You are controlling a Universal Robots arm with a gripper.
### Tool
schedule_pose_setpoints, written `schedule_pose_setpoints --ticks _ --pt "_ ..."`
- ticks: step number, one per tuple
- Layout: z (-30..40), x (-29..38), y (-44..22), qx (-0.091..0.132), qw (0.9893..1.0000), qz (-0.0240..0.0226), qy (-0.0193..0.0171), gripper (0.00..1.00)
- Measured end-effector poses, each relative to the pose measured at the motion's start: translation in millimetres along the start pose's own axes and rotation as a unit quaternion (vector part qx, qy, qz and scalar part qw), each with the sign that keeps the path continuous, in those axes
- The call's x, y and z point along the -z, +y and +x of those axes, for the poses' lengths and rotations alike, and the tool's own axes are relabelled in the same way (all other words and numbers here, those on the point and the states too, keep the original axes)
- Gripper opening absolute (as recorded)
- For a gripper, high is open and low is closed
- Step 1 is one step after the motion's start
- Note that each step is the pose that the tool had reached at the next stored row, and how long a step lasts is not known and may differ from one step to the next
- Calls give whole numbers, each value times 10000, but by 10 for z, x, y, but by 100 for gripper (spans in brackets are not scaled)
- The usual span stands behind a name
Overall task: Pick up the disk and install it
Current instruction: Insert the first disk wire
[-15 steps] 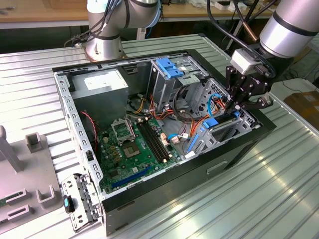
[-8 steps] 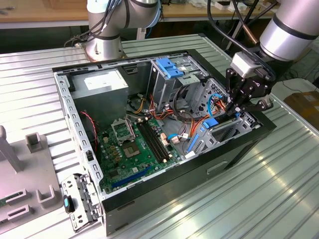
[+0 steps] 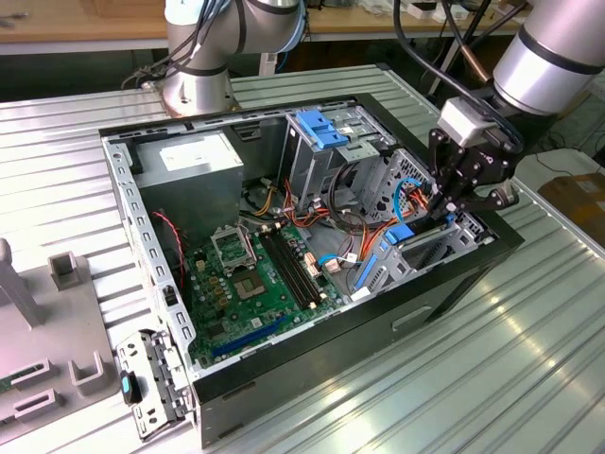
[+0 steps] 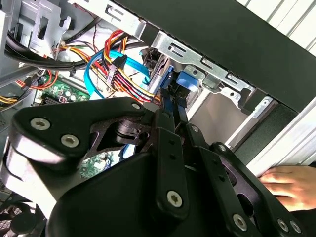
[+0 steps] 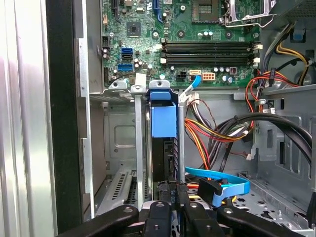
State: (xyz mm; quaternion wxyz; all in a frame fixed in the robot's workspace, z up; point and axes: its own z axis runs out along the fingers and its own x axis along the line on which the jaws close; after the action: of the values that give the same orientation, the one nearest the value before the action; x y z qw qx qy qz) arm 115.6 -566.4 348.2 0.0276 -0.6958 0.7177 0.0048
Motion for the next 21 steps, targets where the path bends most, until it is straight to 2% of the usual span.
schedule_pose_setpoints --ticks 12,21 --pt "-11 -21 1 0 10000 0 0 17" --pt "-9 -68 2 0 10000 -1 -18 17"
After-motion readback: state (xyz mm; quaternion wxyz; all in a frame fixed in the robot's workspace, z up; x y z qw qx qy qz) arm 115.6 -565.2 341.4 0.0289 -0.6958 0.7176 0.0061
